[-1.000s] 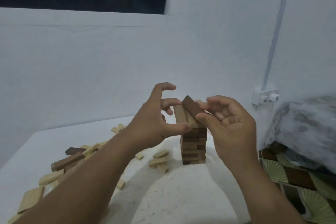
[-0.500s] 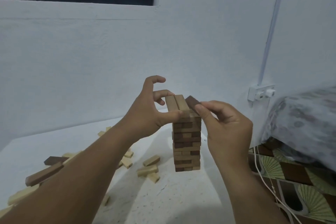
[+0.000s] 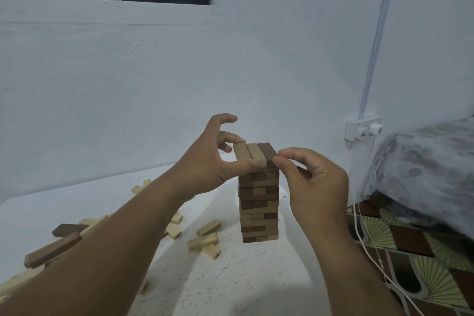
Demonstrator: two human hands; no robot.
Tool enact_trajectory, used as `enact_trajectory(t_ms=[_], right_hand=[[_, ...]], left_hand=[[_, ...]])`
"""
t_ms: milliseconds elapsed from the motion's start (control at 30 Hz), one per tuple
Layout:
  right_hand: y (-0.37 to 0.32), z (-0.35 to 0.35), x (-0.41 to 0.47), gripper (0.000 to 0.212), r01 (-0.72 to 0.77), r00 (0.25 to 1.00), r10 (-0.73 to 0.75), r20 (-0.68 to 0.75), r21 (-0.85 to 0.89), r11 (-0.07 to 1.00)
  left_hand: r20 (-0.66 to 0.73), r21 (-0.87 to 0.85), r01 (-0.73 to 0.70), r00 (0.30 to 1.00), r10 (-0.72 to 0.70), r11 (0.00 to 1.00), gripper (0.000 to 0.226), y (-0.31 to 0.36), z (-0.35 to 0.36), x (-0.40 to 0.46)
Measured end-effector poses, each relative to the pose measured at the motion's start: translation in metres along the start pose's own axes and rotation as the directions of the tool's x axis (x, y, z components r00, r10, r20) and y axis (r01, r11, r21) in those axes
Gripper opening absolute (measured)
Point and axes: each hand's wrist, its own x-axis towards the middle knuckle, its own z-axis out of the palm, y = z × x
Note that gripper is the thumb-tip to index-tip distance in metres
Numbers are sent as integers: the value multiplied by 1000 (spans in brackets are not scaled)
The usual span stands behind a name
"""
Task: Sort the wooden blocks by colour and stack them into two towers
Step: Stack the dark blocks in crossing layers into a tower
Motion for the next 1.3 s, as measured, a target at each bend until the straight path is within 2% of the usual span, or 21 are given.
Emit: enact_trajectory(t_ms=[733, 1067, 1300], right_hand=[[0, -3, 1, 24, -43, 995, 38, 91, 45, 998], [0, -2, 1, 16, -75, 993, 71, 97, 37, 996], [-1, -4, 0, 21, 0, 1000, -2, 29, 37, 999]], left_hand=[[38, 28, 24, 999, -25, 999, 93, -2, -1, 4], [53, 27, 26, 998, -27, 999, 92, -2, -3, 4], [58, 24, 3, 998, -5, 1000, 101, 5, -5, -1]])
